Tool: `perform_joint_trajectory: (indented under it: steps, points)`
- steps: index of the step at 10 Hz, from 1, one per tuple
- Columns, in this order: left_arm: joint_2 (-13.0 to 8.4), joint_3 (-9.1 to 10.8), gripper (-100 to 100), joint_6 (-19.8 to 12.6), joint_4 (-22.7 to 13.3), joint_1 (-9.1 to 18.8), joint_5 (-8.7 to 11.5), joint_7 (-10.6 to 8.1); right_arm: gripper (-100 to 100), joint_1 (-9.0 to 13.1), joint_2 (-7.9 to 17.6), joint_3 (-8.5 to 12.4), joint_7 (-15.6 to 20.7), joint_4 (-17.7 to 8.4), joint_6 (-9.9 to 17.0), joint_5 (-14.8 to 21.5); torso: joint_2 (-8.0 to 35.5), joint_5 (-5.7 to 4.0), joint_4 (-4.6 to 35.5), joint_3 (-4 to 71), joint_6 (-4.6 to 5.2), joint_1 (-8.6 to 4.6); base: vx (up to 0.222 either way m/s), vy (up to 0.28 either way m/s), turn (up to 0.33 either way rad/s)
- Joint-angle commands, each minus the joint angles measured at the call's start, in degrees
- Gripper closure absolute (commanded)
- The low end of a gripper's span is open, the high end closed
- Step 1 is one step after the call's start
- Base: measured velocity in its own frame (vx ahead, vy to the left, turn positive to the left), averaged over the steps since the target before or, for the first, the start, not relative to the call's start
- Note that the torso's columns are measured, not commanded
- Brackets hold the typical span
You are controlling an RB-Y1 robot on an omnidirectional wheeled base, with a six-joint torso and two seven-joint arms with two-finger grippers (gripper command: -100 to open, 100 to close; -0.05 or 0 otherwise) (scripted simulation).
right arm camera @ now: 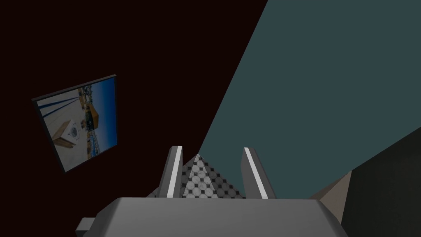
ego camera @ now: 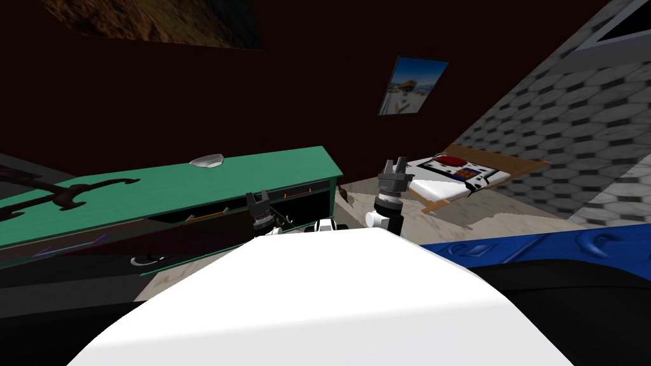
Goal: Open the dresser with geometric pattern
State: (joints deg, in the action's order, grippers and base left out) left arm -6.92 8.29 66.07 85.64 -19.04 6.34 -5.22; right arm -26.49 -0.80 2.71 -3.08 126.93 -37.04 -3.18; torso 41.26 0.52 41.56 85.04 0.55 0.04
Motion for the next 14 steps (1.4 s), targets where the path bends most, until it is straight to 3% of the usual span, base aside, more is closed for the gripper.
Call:
perform_joint_trajectory:
  steps: [1,10,14]
  points:
    - [0.56,-1.07,-100,-0.76,-1.9,-0.37,-0.46,0.17,0,0.0,0.0,0.0,0.0,0.0,0.0,0.0,0.01,-0.03,0.01,0.0,0.02,-0.1,0.0,-0.041,0.008]
    - [-0.38,-2.59,-100,1.07,-9.45,-1.59,-1.05,0.82,0,0.0,-0.01,-0.01,0.0,0.0,0.0,0.0,0.12,-0.31,0.35,0.01,-0.02,-0.09,0.002,-0.076,-0.006]
    - [3.93,-3.32,-100,1.85,-13.09,-2.13,-1.33,1.13,0,-0.01,0.0,0.0,0.0,0.0,0.0,0.0,0.8,-0.49,0.65,-0.35,-0.43,-0.05,0.019,-0.09,-0.02]
